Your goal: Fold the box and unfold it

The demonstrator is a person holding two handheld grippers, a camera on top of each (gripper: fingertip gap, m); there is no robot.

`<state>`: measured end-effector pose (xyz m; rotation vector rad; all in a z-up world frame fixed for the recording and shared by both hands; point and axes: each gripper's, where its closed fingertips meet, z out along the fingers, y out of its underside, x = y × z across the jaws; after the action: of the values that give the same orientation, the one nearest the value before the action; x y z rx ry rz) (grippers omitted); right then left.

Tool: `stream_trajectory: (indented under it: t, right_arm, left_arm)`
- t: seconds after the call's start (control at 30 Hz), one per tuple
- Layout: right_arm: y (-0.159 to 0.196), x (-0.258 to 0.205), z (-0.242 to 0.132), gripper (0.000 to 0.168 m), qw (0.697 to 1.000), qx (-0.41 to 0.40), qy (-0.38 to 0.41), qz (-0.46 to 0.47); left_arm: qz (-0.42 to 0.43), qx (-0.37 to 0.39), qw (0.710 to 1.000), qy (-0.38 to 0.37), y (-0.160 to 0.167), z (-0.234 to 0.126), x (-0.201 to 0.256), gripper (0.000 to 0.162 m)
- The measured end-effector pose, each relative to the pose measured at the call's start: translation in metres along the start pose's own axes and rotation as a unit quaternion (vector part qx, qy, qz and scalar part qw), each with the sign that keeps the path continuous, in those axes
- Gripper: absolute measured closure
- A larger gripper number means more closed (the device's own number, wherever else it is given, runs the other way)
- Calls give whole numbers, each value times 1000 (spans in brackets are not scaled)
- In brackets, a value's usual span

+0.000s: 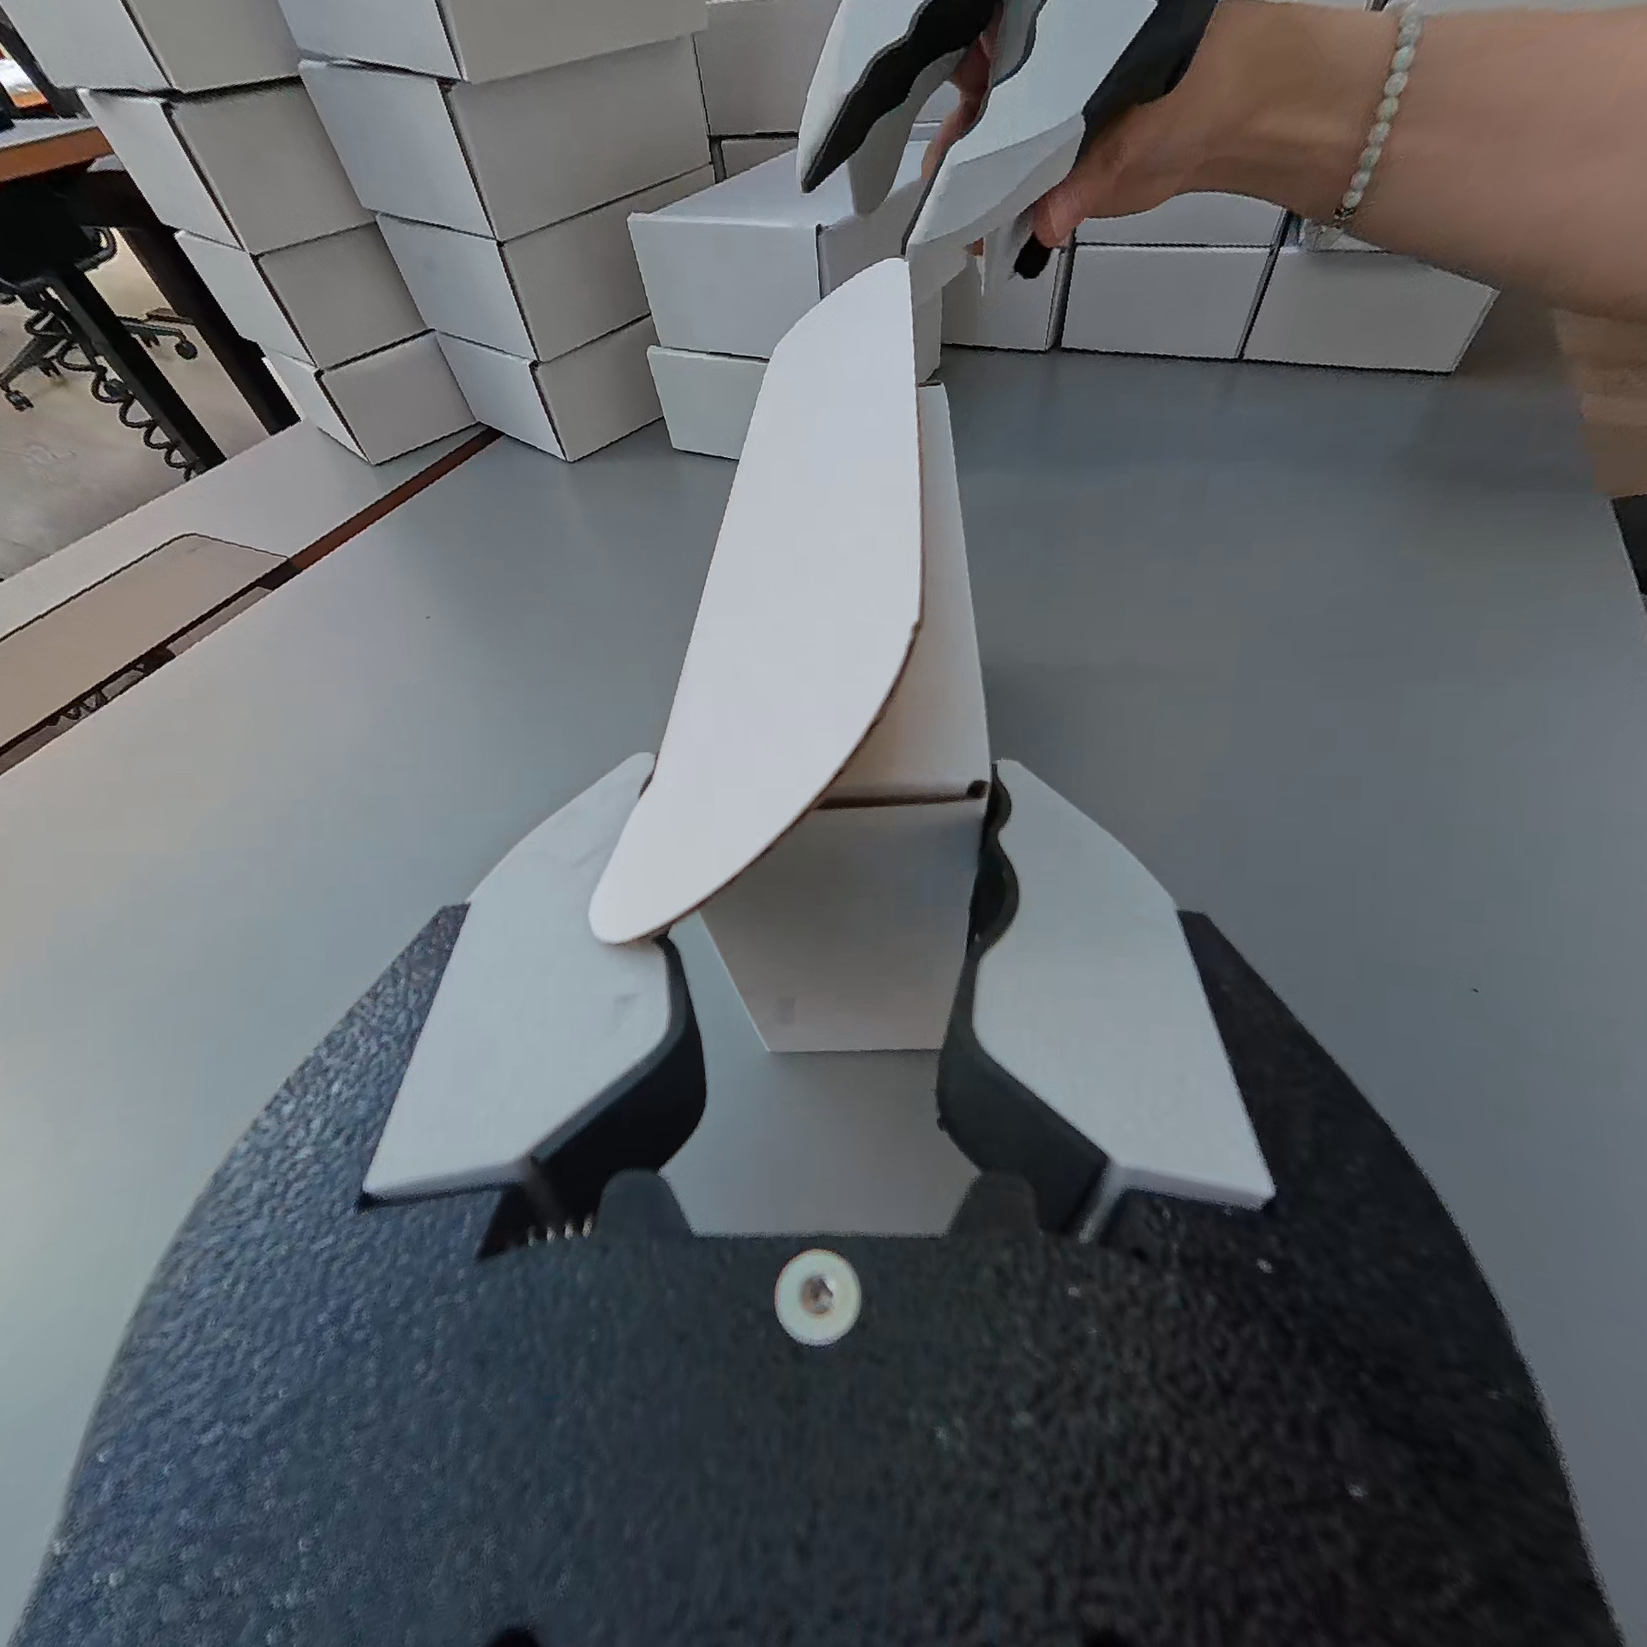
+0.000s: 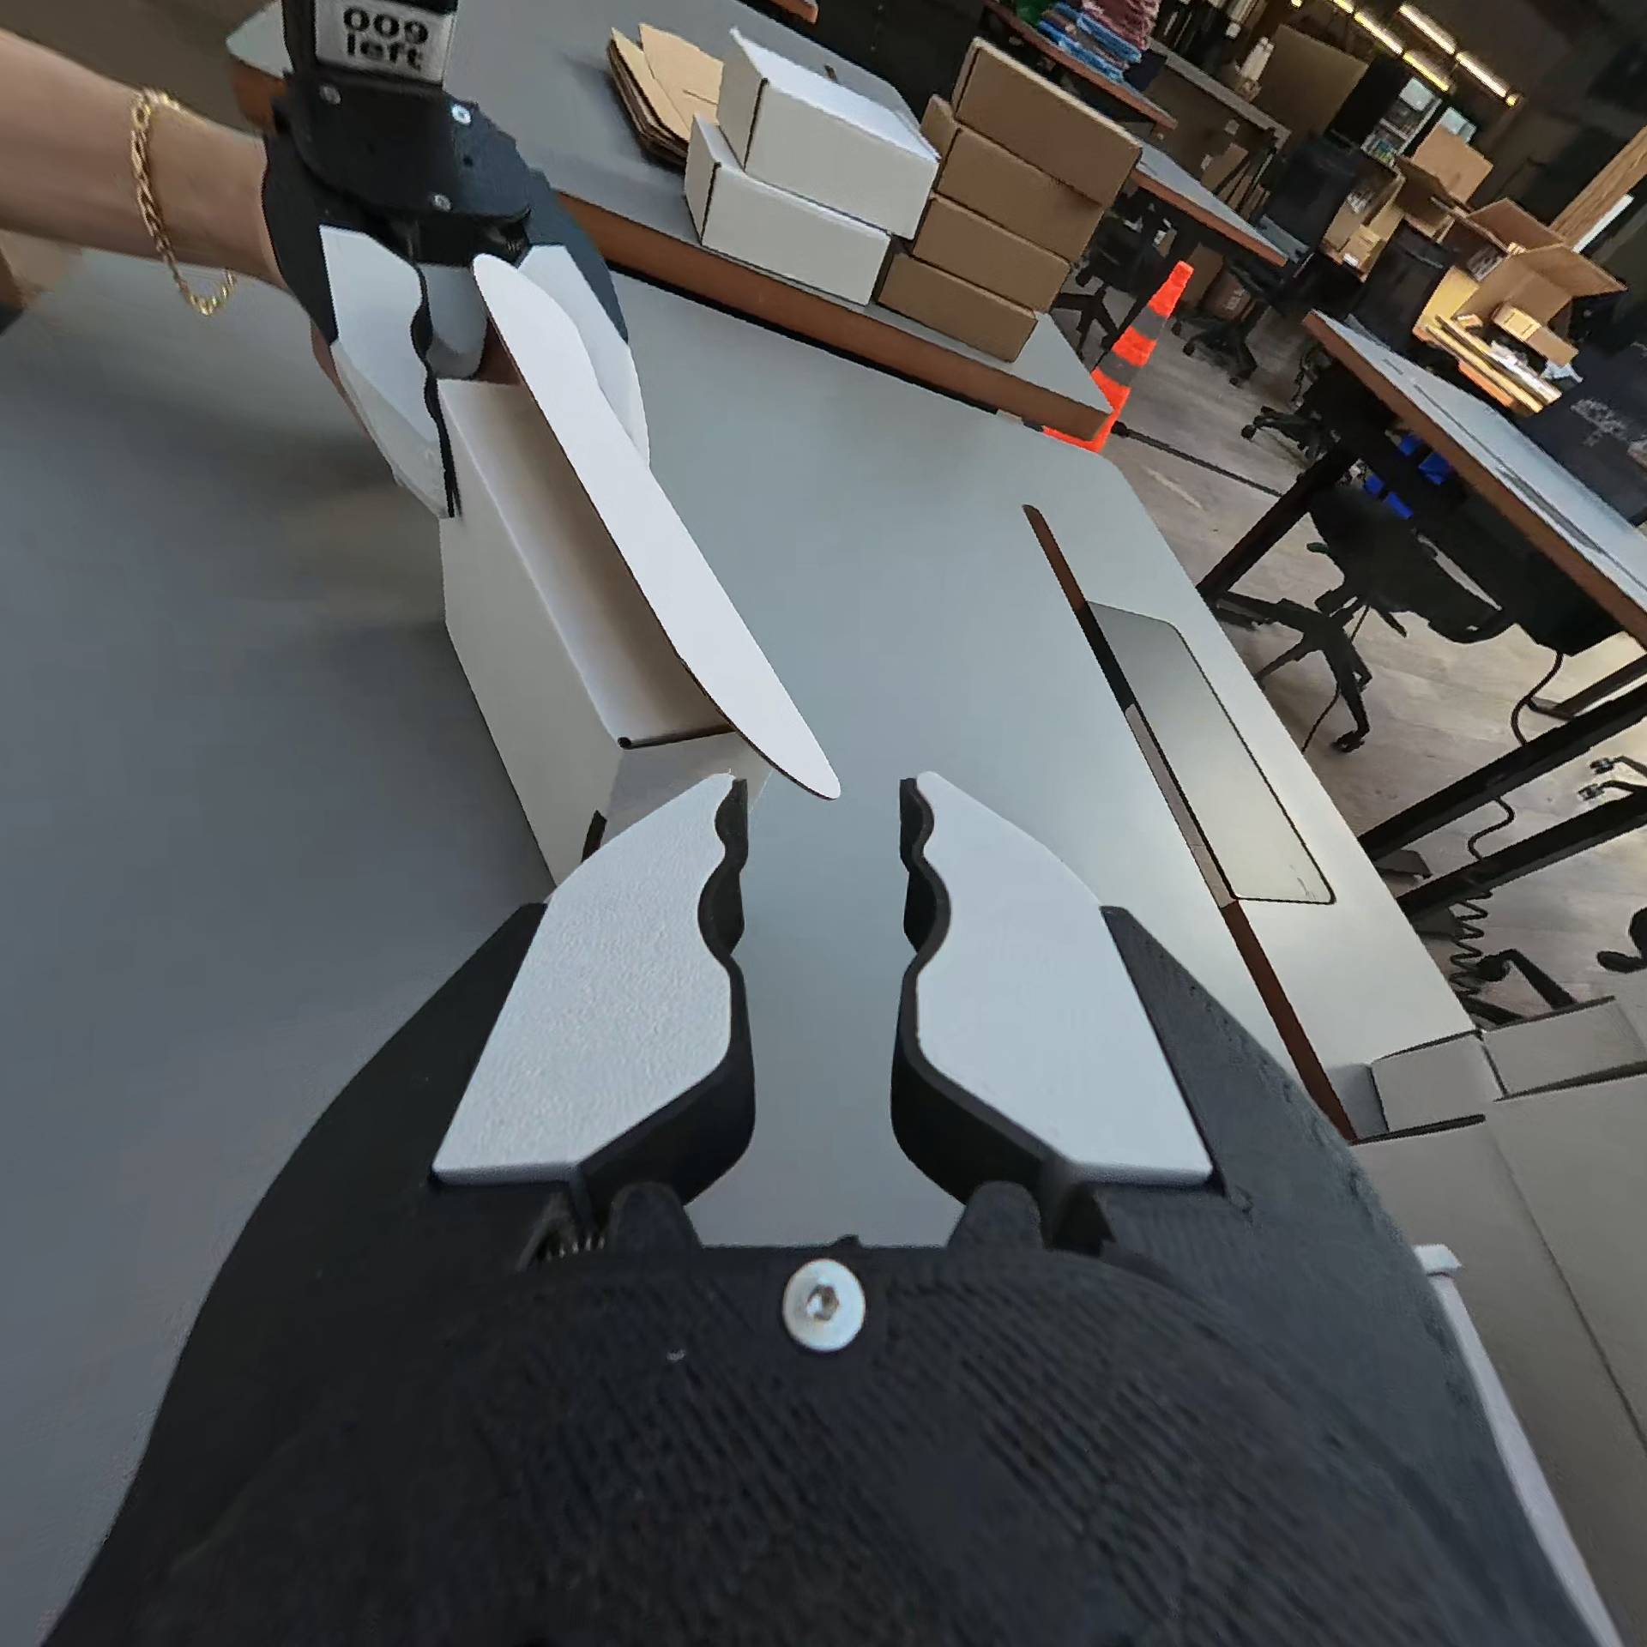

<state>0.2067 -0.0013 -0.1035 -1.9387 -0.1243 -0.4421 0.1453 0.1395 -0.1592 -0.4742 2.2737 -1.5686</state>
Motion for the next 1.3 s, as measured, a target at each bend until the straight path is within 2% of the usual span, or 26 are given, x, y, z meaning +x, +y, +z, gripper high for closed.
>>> stream_trajectory:
  t: [0.13,0.2,0.37,0.43,0.53,0.6,0.77,0.87,0.97,1.1,1.3]
  right_arm:
    - [4,-4,11,146,998,-3,-18,-65]
    - [3,-6,13,157,996,4,-29,-79]
    - [2,-13,13,167,994,13,-49,-92]
    - [2,-15,12,167,994,15,-58,-95]
    - [1,-13,8,141,994,15,-55,-98]
    - [-2,-13,8,137,993,25,-50,-103]
    - [1,-17,21,146,990,8,-65,-126]
    - [-1,-13,25,161,990,13,-58,-124]
    - [-3,-14,26,166,995,23,-77,-59]
    - [-5,-11,27,165,989,17,-109,101]
    - [-6,0,32,165,967,-16,-77,241]
  left_arm:
    - [2,-8,1000,18,1,-1,1,97]
    - [-3,-6,1000,24,1,-2,-1,97]
    - [0,1,999,38,1,-3,-3,97]
    - [0,1,999,44,1,-3,-3,97]
    - [4,-5,999,46,2,-3,-4,97]
    - [4,-3,999,47,2,-3,-4,97]
    - [4,-4,999,52,2,-3,-4,98]
    - [-1,-3,999,52,2,-3,-4,98]
    - [1,-2,999,53,3,-4,-4,98]
    - [-4,-3,999,46,4,-4,-4,98]
    - [-35,-30,999,13,6,-1,-8,98]
